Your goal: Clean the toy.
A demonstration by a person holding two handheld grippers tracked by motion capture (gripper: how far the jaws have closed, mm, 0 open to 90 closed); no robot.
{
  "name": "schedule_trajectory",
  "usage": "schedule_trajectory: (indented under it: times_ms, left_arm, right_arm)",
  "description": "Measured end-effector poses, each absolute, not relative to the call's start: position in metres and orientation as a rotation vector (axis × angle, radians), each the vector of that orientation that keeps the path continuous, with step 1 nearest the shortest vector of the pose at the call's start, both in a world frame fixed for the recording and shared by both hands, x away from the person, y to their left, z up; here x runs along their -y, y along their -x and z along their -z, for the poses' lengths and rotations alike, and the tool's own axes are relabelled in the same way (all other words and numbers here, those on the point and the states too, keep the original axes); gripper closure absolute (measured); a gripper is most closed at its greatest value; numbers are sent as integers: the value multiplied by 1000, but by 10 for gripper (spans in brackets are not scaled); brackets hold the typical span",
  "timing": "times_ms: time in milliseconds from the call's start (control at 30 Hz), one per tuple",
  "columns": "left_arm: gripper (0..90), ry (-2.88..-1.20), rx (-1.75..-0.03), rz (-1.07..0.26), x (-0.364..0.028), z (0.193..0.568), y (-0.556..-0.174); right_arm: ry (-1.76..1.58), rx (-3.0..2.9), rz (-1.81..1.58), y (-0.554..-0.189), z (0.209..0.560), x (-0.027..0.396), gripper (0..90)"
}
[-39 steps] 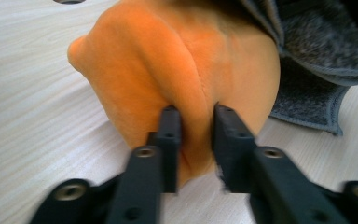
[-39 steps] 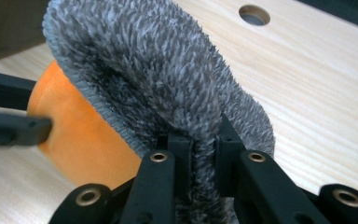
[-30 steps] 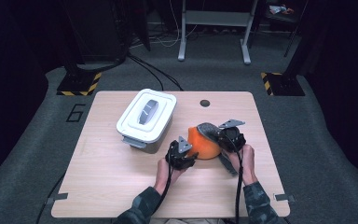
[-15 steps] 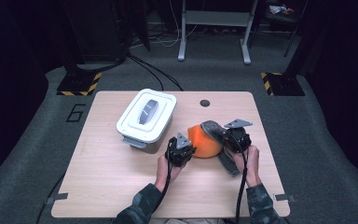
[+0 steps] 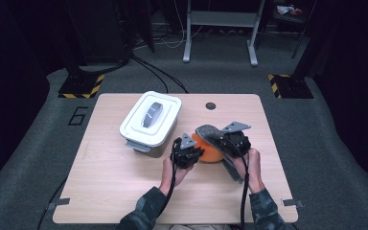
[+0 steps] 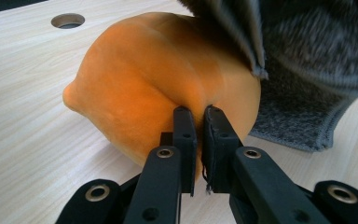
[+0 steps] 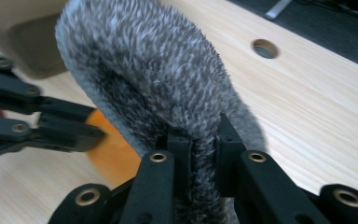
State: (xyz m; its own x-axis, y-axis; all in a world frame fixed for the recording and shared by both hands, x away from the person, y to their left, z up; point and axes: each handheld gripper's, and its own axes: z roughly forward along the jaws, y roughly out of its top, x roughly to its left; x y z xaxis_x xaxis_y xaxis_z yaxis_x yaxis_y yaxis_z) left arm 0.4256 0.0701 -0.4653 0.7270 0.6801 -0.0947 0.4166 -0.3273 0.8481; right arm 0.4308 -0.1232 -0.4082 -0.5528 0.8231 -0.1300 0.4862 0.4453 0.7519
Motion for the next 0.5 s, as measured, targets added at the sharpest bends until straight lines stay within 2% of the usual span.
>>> schedule_trajectory:
  times_ms: [167,500]
  left_arm:
    - [844,-1974,-839,-345,-71,468,-426]
    - [843,-1956,-859,-334,-74,471,-428]
  right_arm:
    - [-1062,-2246,-845,-438,422,109,811]
    - [-1155,-2205,-791,-442,427,122,812]
